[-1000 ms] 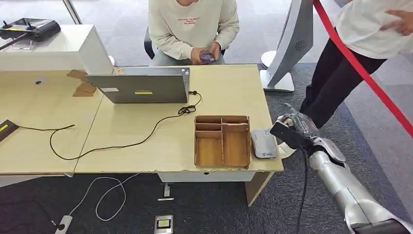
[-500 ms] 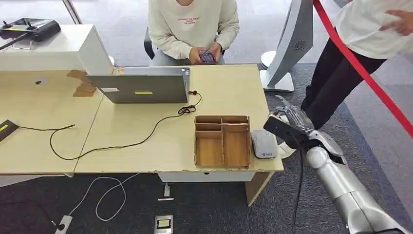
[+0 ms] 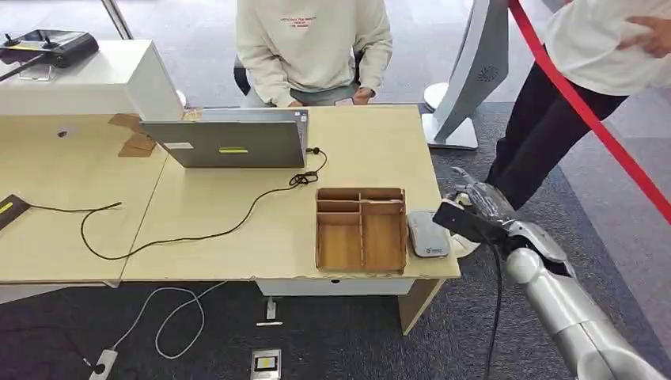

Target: Pass the card to the sensor for recognition and then transmit it.

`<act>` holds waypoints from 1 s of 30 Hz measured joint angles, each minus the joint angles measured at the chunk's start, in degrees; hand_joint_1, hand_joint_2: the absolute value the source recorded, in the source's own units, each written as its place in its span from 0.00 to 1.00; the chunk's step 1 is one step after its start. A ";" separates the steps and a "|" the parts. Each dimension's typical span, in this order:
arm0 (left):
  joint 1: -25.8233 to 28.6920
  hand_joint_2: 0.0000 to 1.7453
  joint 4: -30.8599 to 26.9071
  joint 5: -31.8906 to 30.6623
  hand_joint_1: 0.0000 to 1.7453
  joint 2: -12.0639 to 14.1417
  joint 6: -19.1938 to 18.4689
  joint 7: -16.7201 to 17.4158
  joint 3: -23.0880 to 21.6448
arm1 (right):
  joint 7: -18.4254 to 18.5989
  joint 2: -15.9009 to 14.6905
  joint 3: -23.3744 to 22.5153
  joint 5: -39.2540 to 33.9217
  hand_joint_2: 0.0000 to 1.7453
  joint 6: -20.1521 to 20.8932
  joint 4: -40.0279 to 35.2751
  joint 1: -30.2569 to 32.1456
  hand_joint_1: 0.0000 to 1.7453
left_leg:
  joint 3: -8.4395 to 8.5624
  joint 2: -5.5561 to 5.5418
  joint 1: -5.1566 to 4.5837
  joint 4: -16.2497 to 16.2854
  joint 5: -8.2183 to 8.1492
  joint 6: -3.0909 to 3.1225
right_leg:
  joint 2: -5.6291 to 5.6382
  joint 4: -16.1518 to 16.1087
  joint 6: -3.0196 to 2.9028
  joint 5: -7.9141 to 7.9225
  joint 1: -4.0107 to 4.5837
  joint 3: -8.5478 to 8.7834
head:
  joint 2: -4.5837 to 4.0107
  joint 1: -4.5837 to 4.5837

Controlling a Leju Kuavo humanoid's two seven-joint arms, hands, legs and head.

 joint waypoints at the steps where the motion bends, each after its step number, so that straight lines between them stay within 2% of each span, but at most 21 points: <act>1: 0.00 0.00 -0.02 0.02 0.00 0.00 0.00 0.00 0.00 | -0.02 -0.02 0.06 0.09 1.00 0.00 0.09 0.00 1.00 | 0.00 0.00 0.00 0.00 0.00 0.00 | 0.00 0.00 0.00 0.00 0.00 0.00 | 0.00 0.02; 17: -0.08 0.00 -0.35 -0.09 0.00 0.39 -0.26 -0.17 -1.46 | 1.09 -0.41 0.33 0.24 1.00 -1.36 0.17 2.80 1.00 | -0.01 0.00 0.00 0.00 0.00 0.00 | 0.00 0.00 0.00 0.00 0.00 0.00 | 0.00 0.02; 21: -0.11 0.00 -0.37 0.20 0.00 0.48 -0.26 0.54 -1.88 | 0.18 0.26 0.52 1.90 1.00 -2.75 1.03 2.78 1.00 | -0.02 0.01 0.01 -0.01 0.00 0.00 | 0.00 0.00 0.00 0.00 0.01 0.01 | 0.00 0.02; 30: -0.24 0.00 -0.90 0.90 0.00 0.81 -0.09 1.84 -2.82 | -1.51 2.12 1.27 3.37 1.00 -2.95 4.55 1.01 1.00 | -0.03 -0.02 0.00 -0.01 0.00 0.00 | -0.01 0.00 0.00 0.00 0.00 0.01 | 0.00 0.02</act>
